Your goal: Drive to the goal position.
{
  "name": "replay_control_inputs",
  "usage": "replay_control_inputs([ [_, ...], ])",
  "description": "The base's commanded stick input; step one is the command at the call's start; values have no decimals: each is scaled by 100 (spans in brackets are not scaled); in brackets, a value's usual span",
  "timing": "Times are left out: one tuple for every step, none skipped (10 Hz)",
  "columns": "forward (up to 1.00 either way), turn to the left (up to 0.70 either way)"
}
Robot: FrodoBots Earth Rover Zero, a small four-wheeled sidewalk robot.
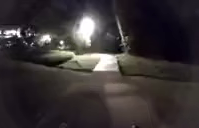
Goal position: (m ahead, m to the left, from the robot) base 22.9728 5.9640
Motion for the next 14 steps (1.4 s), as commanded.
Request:
replay_control_inputs([
  [45, 0],
  [45, 0],
  [45, 0],
  [45, 0],
  [45, 0],
  [45, 0],
  [45, 0],
  [45, -3],
  [45, -7],
  [45, -17],
  [45, -27],
  [45, -27],
  [45, -27],
  [45, -27],
])
